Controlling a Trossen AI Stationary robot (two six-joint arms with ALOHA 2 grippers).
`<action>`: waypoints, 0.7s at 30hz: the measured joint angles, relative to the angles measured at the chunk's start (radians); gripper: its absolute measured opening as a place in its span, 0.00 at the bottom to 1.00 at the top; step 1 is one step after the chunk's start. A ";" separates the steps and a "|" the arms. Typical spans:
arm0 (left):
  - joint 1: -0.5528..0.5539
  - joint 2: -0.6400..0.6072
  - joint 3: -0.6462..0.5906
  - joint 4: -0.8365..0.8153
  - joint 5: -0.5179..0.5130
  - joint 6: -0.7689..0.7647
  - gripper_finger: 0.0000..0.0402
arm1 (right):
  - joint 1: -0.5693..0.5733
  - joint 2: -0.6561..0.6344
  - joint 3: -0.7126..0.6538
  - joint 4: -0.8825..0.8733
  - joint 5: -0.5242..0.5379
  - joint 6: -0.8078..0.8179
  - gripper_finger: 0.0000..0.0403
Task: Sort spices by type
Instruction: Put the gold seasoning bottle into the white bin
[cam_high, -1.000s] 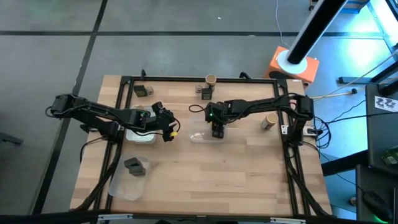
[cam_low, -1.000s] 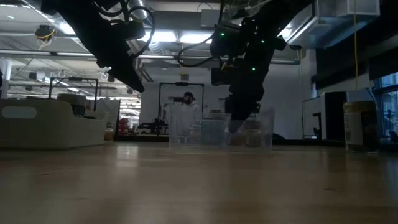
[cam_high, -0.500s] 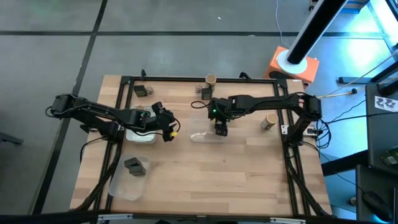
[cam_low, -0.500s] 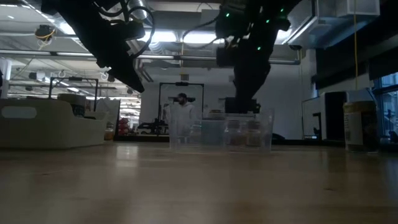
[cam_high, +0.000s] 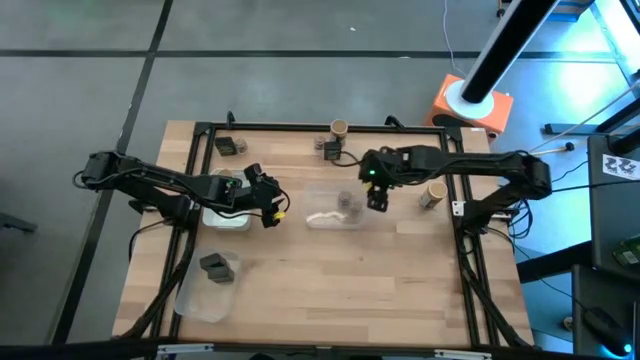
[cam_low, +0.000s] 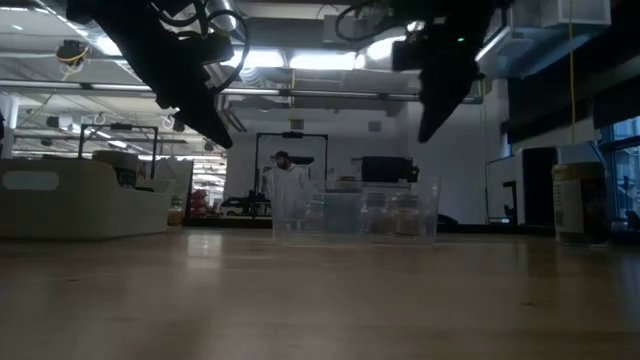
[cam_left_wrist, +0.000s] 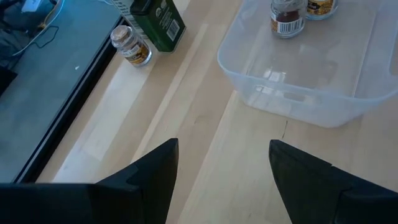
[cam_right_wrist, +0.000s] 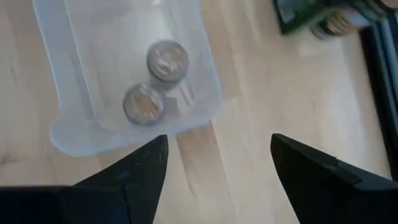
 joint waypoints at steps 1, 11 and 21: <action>0.000 0.000 0.000 0.000 0.000 0.000 0.59 | -0.003 -0.025 -0.015 -0.004 0.005 0.009 0.70; 0.000 0.000 0.000 0.016 0.000 0.008 0.59 | -0.088 -0.312 -0.148 -0.160 0.090 0.130 0.70; 0.000 0.000 0.000 0.050 0.000 0.052 0.59 | -0.165 -0.443 -0.159 -0.268 0.130 0.246 0.70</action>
